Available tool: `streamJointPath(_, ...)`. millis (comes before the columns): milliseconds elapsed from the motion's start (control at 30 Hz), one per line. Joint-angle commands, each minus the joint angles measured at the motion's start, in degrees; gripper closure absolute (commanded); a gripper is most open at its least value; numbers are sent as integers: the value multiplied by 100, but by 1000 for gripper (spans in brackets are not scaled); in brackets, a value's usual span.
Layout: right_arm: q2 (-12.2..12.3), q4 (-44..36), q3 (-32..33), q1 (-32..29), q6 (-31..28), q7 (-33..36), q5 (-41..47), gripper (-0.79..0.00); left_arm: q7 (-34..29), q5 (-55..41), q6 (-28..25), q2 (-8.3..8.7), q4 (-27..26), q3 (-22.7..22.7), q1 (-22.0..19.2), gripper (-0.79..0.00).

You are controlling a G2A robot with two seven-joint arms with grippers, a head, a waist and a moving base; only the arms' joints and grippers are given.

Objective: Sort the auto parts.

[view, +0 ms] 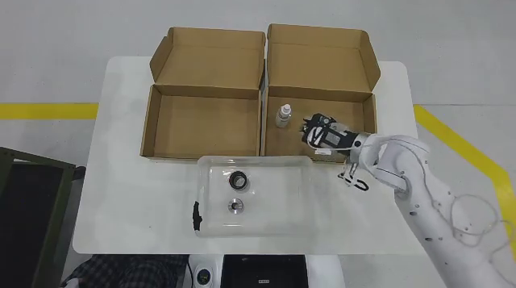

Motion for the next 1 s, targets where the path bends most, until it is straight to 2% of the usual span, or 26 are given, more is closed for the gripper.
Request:
streamJointPath(0,-24,136,-83,151,57,77,25,0,0,0,0,0,0,0,0,-785)
streamJointPath(500,-206,991,-745,817,358,391,-173,0,0,0,0,0,0,0,0,-785)
streamJointPath(633,-235,1078,-832,888,390,451,-192,-123,0,0,0,0,0,0,0,-785)
streamJointPath(733,-256,1134,-886,926,416,470,-197,-129,0,0,0,0,0,0,0,-785)
streamJointPath(833,-275,1208,-932,965,426,458,-199,-209,0,0,0,0,0,0,0,-785)
streamJointPath(933,-292,1228,-962,975,449,443,-167,-382,0,0,0,0,0,0,0,-785)
streamJointPath(967,-295,1224,-959,970,456,436,-150,-517,0,0,0,0,0,0,0,-785)
